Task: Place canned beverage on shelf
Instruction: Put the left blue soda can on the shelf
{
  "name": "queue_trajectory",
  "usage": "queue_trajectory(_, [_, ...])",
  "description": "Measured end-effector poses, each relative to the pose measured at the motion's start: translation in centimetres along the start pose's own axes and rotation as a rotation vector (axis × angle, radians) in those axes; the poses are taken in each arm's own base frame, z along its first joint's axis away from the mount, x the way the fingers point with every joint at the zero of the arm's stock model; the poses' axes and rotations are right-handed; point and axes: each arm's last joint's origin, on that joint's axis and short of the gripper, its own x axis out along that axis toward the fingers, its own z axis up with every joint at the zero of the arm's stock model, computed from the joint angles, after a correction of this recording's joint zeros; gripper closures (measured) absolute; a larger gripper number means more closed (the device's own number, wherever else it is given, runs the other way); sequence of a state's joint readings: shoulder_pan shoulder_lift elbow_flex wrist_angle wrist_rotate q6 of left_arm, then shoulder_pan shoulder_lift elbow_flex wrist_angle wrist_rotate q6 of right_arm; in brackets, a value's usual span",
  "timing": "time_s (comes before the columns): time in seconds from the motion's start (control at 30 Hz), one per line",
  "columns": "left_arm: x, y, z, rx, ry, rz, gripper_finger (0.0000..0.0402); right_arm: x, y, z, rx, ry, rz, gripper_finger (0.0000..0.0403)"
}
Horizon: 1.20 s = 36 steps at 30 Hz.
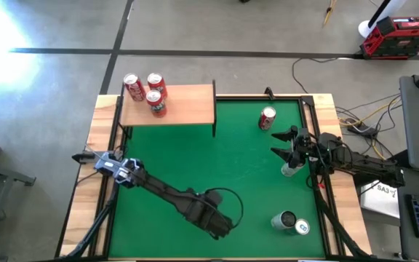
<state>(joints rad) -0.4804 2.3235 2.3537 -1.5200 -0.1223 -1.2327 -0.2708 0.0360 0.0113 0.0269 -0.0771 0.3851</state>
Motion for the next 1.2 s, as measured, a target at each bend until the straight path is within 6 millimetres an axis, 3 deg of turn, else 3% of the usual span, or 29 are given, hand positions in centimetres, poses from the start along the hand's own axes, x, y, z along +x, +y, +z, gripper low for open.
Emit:
queue_trajectory(0.53, [0.4, 1.6, 3.5, 0.671, 0.047, -0.014, 0.0171, 0.0, 0.0, 0.0, 0.0, 0.0, 0.0, 0.0021])
queue_trajectory(0.8, [0.7, 2.9, 6.0, 0.86, 0.121, -0.104, 0.0171, 0.0, 0.0, 0.0, 0.0, 0.0, 0.0, 0.0021])
queue_trajectory(1.2, [0.9, 3.8, 7.6, 1.157, 0.038, 0.013, 0.0166, 0.0, 0.0, 0.0, 0.0, 0.0, 0.0, 0.0021])
